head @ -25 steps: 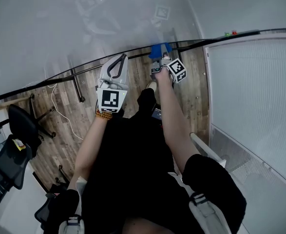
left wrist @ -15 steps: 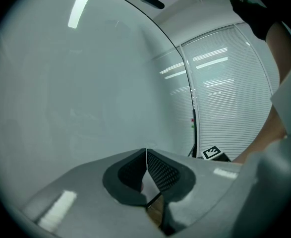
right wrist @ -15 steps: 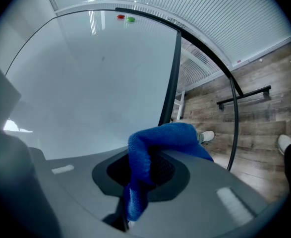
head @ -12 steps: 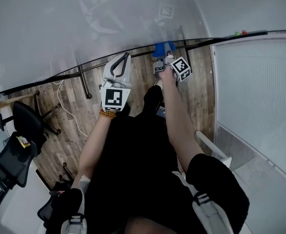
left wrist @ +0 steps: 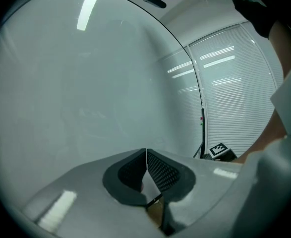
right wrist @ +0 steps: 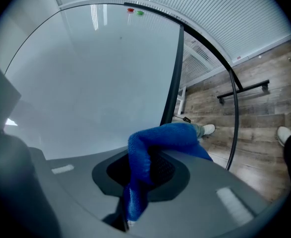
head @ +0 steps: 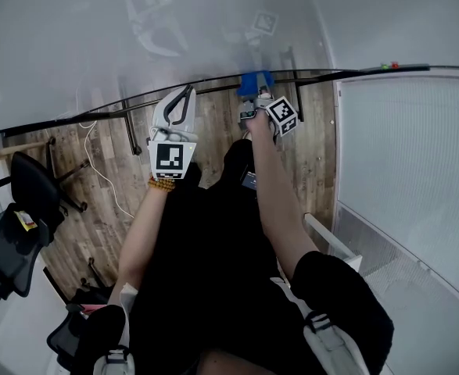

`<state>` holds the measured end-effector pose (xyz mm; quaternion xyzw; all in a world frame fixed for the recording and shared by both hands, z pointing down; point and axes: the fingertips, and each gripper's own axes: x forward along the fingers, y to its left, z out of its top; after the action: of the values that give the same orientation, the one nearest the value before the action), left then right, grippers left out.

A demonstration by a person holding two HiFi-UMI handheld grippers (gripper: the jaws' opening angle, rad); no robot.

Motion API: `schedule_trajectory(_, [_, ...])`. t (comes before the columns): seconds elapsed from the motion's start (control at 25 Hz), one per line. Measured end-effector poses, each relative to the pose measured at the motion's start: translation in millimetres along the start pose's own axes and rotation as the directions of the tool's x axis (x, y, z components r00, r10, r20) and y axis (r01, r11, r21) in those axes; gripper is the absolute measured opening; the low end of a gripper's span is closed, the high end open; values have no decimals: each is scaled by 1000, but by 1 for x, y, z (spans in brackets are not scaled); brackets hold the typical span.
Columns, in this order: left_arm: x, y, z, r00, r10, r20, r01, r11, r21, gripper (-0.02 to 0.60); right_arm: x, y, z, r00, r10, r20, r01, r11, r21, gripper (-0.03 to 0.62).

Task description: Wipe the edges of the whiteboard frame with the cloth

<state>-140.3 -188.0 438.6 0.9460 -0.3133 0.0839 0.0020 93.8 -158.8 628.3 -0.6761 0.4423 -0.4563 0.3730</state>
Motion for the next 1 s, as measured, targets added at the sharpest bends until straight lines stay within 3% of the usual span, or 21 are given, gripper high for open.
schedule_trajectory(1.0, [-7, 11, -5, 997, 77, 2, -77, 996, -44, 0, -2, 5, -38, 999, -12, -31, 14, 998, 60, 69])
